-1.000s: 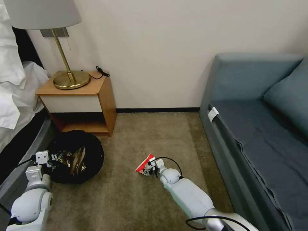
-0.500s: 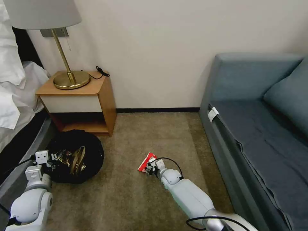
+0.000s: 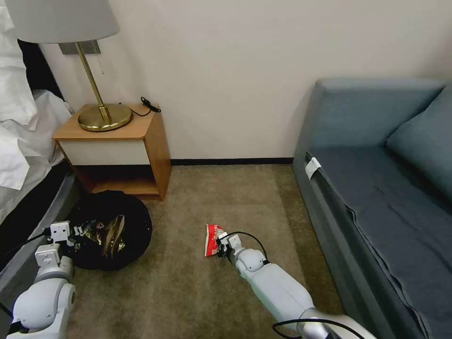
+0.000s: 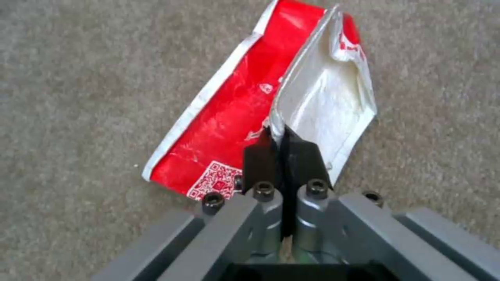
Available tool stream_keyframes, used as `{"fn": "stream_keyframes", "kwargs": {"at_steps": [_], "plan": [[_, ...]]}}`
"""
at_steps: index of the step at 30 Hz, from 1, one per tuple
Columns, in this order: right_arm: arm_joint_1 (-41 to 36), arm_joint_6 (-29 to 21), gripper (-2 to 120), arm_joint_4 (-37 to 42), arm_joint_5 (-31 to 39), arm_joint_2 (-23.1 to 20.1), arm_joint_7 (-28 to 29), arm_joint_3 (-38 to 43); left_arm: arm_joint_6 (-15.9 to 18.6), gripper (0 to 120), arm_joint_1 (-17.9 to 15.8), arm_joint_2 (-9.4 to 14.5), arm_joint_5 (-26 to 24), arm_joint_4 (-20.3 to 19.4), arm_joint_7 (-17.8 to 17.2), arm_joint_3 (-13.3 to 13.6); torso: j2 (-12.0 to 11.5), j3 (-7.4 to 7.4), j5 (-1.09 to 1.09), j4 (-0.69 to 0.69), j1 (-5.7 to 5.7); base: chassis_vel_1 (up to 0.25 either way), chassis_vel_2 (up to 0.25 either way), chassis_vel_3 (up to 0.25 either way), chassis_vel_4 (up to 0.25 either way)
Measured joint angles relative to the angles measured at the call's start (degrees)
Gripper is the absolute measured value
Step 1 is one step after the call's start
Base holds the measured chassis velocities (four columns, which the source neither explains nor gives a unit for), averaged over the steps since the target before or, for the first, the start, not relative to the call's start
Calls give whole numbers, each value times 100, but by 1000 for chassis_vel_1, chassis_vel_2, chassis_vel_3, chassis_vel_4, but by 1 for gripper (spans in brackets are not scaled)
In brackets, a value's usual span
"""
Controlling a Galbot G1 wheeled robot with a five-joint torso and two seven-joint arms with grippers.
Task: Pick up the trash bin, then pick up the garbage on the floor and place it into the trash bin.
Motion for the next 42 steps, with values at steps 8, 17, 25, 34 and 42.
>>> {"fn": "stream_keyframes", "kwargs": {"at_steps": [8,17,25,34,42], "plan": [[-29,19,0,84,1,-4,0,96,-2,4,44,4,-5,-29,12,-18,0,0,0,0,0,0,0,0,0],[-68,-8,0,472,126,-33,13,262,-17,4,73,36,-12,-84,44,-39,0,0,0,0,0,0,0,0,0],[-117,-94,0,1289,461,-173,54,496,-20,4,104,83,-36,-168,49,-40,0,0,0,0,0,0,0,0,0],[-30,-358,0,2599,1195,-380,112,468,14,4,81,115,-47,-265,59,-40,0,1,0,0,0,0,0,0,0],[177,-919,0,4241,2844,-624,-229,-10,67,4,77,143,-50,-369,69,-61,1,0,0,0,0,0,0,0,0]]}}
